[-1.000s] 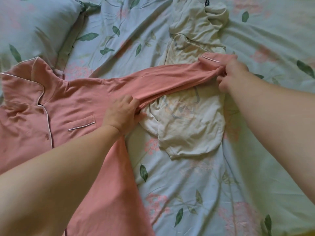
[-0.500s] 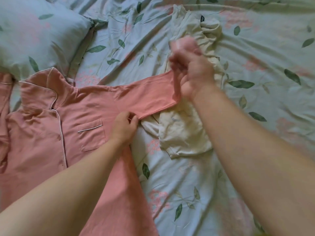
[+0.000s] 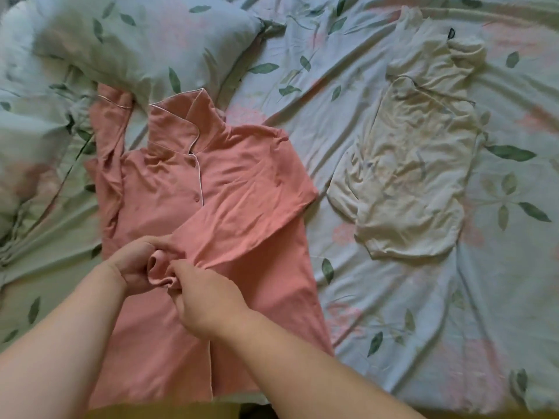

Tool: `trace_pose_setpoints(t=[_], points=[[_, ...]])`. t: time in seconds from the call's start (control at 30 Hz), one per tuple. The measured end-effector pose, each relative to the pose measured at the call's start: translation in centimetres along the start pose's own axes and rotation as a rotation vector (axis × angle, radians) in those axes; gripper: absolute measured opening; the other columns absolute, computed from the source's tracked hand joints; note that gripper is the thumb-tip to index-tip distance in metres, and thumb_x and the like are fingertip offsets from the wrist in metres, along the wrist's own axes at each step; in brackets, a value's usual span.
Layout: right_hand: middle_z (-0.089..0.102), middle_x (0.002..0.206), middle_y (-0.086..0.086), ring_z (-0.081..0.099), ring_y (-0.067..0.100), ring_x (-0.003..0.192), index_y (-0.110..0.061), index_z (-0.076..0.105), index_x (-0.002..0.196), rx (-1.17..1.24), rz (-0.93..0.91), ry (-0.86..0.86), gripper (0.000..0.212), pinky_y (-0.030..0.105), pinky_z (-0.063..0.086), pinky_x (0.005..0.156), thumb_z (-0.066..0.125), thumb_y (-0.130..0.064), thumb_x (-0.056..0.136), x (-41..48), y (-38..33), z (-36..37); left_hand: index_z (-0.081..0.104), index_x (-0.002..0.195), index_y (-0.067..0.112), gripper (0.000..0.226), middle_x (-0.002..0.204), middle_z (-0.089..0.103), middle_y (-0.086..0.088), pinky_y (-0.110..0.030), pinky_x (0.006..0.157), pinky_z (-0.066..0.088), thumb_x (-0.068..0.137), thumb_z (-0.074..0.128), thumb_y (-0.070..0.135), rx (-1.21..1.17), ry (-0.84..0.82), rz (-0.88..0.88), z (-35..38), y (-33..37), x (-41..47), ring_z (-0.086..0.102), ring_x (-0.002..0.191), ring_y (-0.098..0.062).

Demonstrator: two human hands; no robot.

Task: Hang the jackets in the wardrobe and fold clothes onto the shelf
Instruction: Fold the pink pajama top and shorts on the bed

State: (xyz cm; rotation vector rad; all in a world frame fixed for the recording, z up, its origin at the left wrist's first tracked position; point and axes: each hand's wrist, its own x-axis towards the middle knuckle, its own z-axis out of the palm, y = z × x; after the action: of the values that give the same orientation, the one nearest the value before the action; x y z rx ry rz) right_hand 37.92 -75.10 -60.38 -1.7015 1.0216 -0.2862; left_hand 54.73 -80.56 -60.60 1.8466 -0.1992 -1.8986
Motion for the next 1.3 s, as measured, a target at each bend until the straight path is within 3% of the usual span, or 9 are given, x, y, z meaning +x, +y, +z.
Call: trace_pose_setpoints(t=[0.07,0.23,0.3,0.47,0.53,0.67,0.87,1.1,1.3], points=[[0.052,0.133,0.004,0.059,0.038,0.108,-0.026,0.043,0.126,-0.037,-0.007,-0.097,0.03,0.049,0.05,0.08,0.051,-0.022,0.098,0.5,-0.4,2.7,0.057,0.095,0.012,0.034,0.071,0.053,-0.008,-0.029,0.043,0.05,0.068,0.056,-0.009,0.066,0.057,-0.095,-3.7,-1.2,-0.2,0.055,0.047,-0.02],[0.013,0.166,-0.001,0.05,0.036,0.131,-0.033,0.023,0.152,-0.188,0.038,-0.219,0.064,0.049,0.047,0.098,0.051,-0.018,0.096,1.2,0.0,7.3,0.068,0.088,0.012,0.013,0.058,0.054,-0.004,-0.027,0.052,0.047,0.082,0.06,0.002,-0.041,0.207,-0.046,-8.4,-3.7,0.3,0.049,0.041,-0.015],[0.014,0.166,-0.002,0.048,0.035,0.134,-0.032,0.025,0.15,-0.201,0.079,-0.194,0.063,0.048,0.046,0.101,0.05,-0.016,0.094,1.4,0.4,8.4,0.065,0.087,0.009,0.021,0.064,0.056,-0.006,-0.031,0.06,0.046,0.071,0.074,0.018,-0.045,0.199,-0.068,-10.0,-5.1,1.0,0.052,0.053,-0.018],[0.029,0.154,0.007,0.048,0.037,0.127,-0.021,0.043,0.137,-0.251,0.214,-0.049,0.05,0.046,0.047,0.099,0.053,-0.014,0.088,2.7,2.0,9.9,0.064,0.107,0.009,0.017,0.096,0.07,-0.011,-0.031,0.064,0.051,0.093,0.067,0.016,0.129,0.25,-0.163,-10.0,-8.8,2.5,0.064,0.073,-0.018],[0.035,0.146,0.007,0.051,0.037,0.122,-0.019,0.046,0.132,-0.257,0.262,-0.001,0.045,0.046,0.047,0.097,0.052,-0.013,0.087,3.2,2.5,10.1,0.064,0.101,0.011,0.006,0.094,0.069,-0.012,-0.026,0.052,0.053,0.096,0.062,0.009,0.115,0.369,-0.034,-10.0,-9.2,3.7,0.065,0.066,-0.017],[0.032,0.149,0.004,0.049,0.033,0.125,-0.022,0.046,0.131,-0.279,0.297,0.016,0.046,0.044,0.047,0.1,0.05,-0.012,0.087,3.8,3.2,10.3,0.064,0.122,0.011,0.025,0.119,0.067,-0.01,-0.031,0.085,0.051,0.098,0.059,0.013,0.186,0.698,0.262,-10.9,-7.0,5.1,0.065,0.103,-0.027],[0.034,0.146,0.004,0.051,0.031,0.124,-0.022,0.049,0.13,-0.313,0.275,0.041,0.04,0.041,0.048,0.098,0.051,-0.015,0.09,4.5,4.8,10.2,0.056,0.125,0.006,0.03,0.126,0.066,-0.017,-0.033,0.092,0.041,0.102,0.049,0.023,0.262,1.07,0.637,-12.4,-1.1,5.0,0.06,0.115,-0.035],[0.046,0.128,0.009,0.059,0.037,0.107,-0.019,0.055,0.123,-0.366,0.316,0.249,0.028,0.045,0.048,0.083,0.052,-0.032,0.098,6.9,5.8,6.6,0.054,0.125,0.001,0.044,0.129,0.06,-0.027,-0.039,0.094,0.043,0.105,0.042,0.039,0.454,0.953,0.34,-13.6,-2.9,7.3,0.056,0.118,-0.043],[0.043,0.136,0.018,0.051,0.041,0.119,-0.011,0.053,0.126,-0.514,0.223,0.557,0.034,0.049,0.046,0.093,0.054,-0.018,0.093,14.7,6.0,-3.4,0.05,0.127,0.001,0.03,0.13,0.06,-0.025,-0.038,0.095,0.04,0.103,0.043,0.018,0.462,0.944,0.485,-13.4,-1.2,7.9,0.055,0.119,-0.042]])
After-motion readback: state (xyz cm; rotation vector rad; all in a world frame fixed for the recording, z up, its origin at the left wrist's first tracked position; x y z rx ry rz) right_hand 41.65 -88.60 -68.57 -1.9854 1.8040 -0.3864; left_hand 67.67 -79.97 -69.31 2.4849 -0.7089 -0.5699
